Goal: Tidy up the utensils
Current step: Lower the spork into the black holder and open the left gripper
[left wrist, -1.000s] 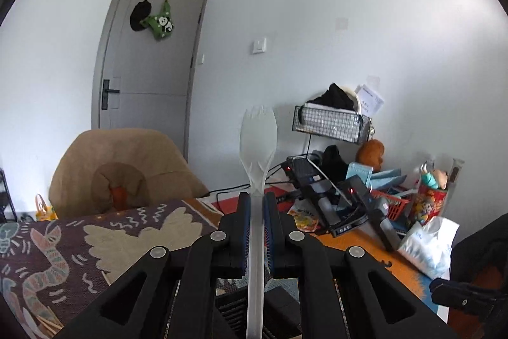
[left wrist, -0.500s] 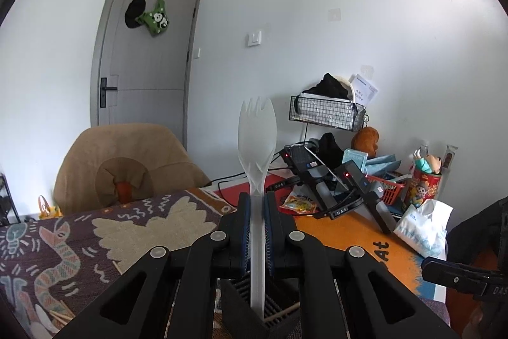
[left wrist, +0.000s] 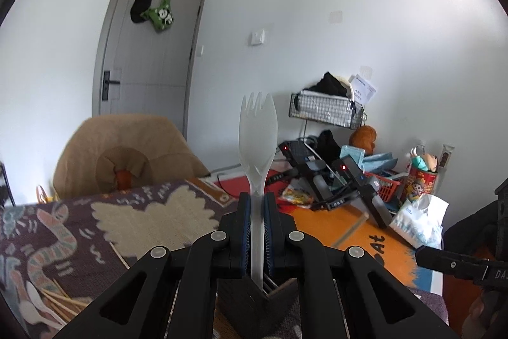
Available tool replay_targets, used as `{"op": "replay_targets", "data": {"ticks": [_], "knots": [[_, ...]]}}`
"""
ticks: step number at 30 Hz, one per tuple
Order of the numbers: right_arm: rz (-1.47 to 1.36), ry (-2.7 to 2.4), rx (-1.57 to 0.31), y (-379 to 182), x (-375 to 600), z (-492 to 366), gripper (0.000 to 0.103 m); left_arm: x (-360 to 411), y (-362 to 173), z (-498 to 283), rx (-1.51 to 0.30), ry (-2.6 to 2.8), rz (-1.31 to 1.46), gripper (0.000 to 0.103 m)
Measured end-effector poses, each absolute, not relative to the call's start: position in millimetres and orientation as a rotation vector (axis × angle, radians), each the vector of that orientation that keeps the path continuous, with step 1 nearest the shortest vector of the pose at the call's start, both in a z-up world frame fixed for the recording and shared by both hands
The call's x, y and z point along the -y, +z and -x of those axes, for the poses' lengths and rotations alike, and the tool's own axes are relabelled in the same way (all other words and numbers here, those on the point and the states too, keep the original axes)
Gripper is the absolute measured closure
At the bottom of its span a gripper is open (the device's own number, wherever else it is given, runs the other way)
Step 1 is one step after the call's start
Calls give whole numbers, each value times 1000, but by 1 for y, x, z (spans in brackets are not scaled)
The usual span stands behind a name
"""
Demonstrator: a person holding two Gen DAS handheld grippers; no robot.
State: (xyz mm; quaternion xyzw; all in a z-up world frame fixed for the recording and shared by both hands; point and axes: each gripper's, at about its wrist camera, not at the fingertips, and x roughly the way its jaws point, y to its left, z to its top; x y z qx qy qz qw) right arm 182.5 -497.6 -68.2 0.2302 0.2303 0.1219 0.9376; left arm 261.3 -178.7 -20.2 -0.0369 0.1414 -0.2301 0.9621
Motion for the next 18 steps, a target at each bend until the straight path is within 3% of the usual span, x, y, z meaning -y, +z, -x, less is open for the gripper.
{"op": "replay_targets", "data": {"ticks": [3, 5, 6, 7, 9, 10, 14, 18], "knots": [[-466, 251, -475, -68, 496, -183, 54, 179, -24, -264, -333, -478, 77, 94], [-466, 257, -481, -69, 493, -184, 54, 176, -24, -265, -361, -484, 89, 87], [-465, 261, -486, -70, 491, -185, 54, 173, -24, -264, -372, -478, 99, 72], [-463, 263, -491, -70, 490, -185, 54, 170, -24, -263, -376, -471, 107, 49], [-462, 265, -501, -72, 486, -186, 46, 162, -24, -259, -369, -457, 127, 32], [-463, 264, -504, -72, 484, -186, 42, 158, -22, -256, -359, -450, 132, 32], [-451, 279, -508, -71, 472, -184, 40, 139, -19, -248, -375, -424, 134, 31], [-435, 291, -506, -69, 458, -182, 22, 116, -15, -240, -379, -398, 141, 13]]}}
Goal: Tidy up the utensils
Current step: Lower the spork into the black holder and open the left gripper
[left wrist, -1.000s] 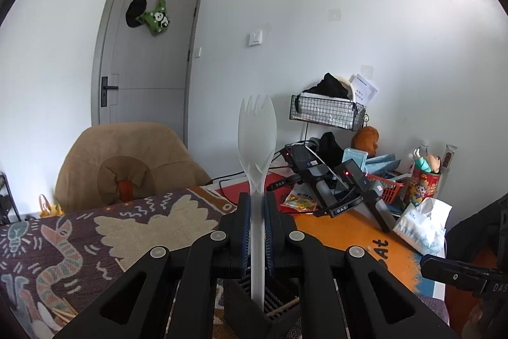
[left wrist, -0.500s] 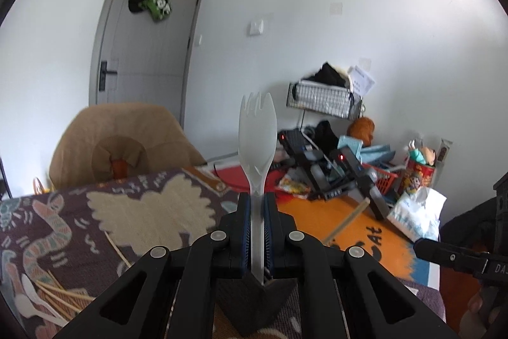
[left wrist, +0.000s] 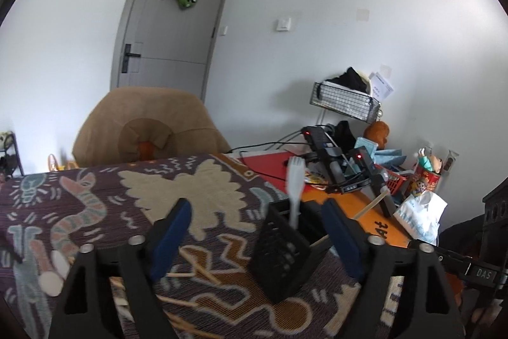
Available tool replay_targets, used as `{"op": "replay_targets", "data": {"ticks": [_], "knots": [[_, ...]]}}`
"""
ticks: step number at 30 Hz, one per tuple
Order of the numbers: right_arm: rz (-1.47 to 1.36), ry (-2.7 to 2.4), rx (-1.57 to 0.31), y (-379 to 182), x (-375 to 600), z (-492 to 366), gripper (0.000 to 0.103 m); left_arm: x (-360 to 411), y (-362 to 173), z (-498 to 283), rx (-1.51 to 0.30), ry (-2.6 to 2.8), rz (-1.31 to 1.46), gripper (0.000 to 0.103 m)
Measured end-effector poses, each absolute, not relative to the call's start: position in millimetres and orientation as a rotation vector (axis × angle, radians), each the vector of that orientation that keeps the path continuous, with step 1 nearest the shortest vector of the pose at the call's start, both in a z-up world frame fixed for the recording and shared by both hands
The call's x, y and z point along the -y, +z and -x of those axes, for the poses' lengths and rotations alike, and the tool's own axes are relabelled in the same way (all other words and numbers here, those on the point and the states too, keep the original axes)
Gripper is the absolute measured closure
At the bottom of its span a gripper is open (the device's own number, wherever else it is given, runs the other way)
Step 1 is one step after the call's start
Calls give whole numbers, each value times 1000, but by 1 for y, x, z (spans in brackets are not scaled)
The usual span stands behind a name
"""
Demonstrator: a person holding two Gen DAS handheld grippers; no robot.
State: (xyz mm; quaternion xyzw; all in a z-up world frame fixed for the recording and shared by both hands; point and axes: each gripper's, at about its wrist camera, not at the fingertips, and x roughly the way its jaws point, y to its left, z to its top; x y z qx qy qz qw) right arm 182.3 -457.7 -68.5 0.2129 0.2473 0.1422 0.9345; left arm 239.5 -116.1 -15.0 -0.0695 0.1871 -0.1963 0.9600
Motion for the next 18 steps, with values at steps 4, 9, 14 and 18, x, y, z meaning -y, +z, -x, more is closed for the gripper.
{"op": "replay_targets", "data": {"ticks": [4, 9, 14, 18], "knots": [[-409, 313, -509, -65, 437, -181, 17, 88, -10, -227, -367, -356, 136, 3], [-367, 350, -522, -63, 411, -179, 17, 50, -7, -214, -371, -291, 133, 3], [-313, 396, -535, -61, 381, -178, 17, 7, -5, -203, -379, -224, 148, 3], [-284, 423, -546, -62, 360, -178, 17, -23, -7, -197, -401, -182, 152, 3]]}}
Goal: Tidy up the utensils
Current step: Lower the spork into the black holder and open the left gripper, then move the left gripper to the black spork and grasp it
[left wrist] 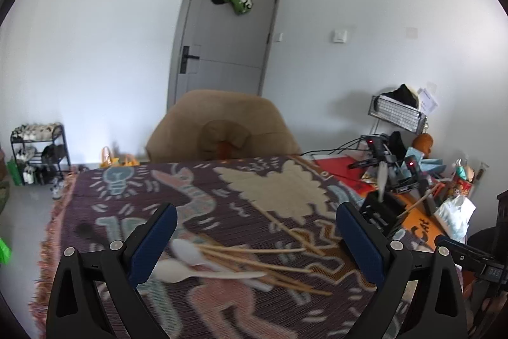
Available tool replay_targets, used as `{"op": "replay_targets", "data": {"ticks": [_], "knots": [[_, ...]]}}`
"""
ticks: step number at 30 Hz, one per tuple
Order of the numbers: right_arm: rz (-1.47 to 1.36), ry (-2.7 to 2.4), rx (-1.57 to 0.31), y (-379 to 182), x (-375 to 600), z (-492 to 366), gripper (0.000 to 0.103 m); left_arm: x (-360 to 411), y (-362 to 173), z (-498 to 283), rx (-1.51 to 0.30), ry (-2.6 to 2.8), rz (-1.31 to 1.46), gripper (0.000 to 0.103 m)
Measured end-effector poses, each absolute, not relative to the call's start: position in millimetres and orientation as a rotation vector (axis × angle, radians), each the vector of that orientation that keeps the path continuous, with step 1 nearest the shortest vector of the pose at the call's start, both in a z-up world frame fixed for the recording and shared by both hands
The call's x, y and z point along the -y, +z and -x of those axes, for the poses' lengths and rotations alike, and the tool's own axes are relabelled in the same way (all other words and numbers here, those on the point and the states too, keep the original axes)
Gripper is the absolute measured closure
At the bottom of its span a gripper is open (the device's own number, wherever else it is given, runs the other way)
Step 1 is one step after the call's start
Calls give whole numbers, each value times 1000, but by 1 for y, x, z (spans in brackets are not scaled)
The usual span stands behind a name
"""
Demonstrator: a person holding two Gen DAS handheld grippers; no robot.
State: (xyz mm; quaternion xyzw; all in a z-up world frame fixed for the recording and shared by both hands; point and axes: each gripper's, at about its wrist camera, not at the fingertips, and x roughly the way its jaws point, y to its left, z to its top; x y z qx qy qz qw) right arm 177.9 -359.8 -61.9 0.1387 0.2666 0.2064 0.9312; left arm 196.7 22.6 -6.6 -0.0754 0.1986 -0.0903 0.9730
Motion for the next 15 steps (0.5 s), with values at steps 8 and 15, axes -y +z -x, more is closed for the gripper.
{"op": "replay_targets", "data": {"ticks": [8, 15], "knots": [[-242, 458, -577, -67, 327, -181, 17, -72, -16, -193, -462, -94, 173, 3], [-215, 476, -595, -74, 311, -184, 17, -103, -32, -196, -526, -62, 190, 16]]}}
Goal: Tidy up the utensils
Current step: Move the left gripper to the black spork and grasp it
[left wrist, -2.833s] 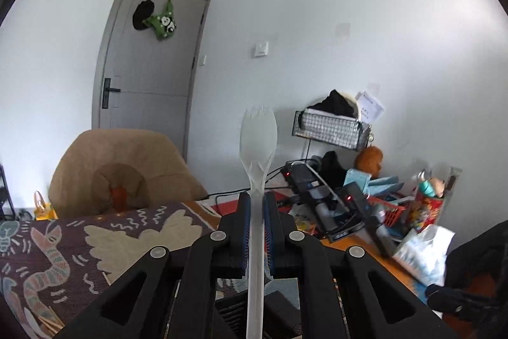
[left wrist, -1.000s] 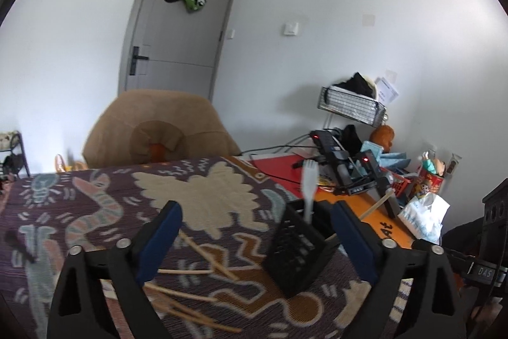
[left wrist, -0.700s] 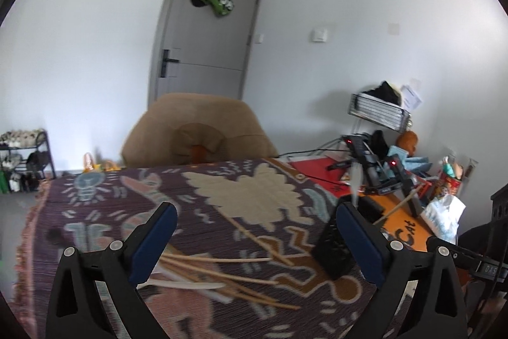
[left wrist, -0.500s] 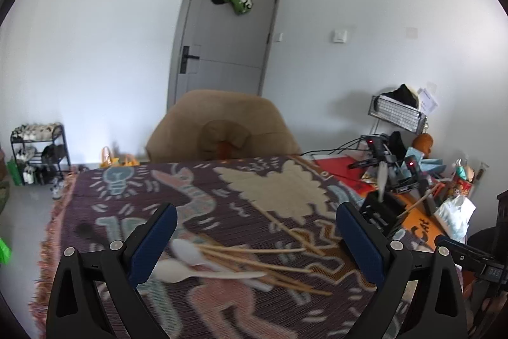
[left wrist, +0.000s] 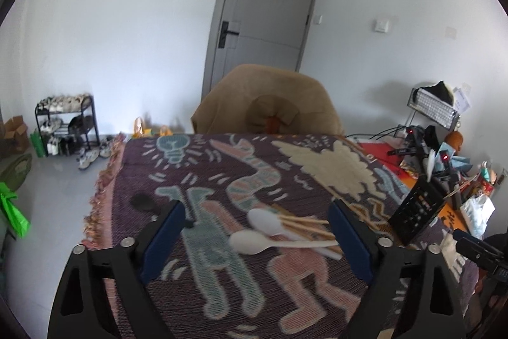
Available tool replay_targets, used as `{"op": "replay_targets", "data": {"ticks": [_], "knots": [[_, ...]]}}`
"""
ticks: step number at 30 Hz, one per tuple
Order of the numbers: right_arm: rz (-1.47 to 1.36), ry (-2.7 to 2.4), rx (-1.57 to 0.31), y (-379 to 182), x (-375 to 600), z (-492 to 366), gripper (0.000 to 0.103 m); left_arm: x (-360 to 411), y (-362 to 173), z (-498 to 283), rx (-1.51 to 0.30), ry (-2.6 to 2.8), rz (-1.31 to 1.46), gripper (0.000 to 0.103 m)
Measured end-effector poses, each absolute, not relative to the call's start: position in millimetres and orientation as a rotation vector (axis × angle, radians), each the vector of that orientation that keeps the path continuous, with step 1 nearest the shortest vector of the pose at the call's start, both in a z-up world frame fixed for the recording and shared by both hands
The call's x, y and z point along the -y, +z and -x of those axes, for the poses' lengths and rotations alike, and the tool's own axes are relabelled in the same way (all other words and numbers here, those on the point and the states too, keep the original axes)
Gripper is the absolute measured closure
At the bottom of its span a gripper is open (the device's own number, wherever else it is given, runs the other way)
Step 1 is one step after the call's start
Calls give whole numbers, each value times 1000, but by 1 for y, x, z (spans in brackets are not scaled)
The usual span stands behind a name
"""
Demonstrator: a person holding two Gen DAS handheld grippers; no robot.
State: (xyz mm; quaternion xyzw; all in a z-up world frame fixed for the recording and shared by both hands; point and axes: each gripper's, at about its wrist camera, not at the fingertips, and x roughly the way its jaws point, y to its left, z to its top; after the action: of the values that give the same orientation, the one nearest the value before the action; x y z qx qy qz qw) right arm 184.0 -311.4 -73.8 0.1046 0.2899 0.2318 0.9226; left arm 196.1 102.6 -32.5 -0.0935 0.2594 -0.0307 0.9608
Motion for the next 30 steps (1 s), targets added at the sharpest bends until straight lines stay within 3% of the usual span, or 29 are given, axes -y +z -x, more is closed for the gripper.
{"op": "replay_targets", "data": {"ticks": [5, 9, 13, 21, 30], "knots": [[-207, 478, -607, -81, 307, -189, 19, -122, -46, -205, -581, -37, 211, 26], [-195, 484, -628, -88, 301, -194, 28, -132, -59, -218, -648, -17, 226, 33], [-185, 485, -642, -93, 296, -198, 29, -146, -71, -233, -712, 15, 267, 39], [-157, 504, -664, -93, 278, -209, 34, -183, -91, -269, -825, 109, 413, 46], [-128, 505, -687, -96, 263, -226, 34, -216, -118, -302, -950, 199, 540, 46]]}}
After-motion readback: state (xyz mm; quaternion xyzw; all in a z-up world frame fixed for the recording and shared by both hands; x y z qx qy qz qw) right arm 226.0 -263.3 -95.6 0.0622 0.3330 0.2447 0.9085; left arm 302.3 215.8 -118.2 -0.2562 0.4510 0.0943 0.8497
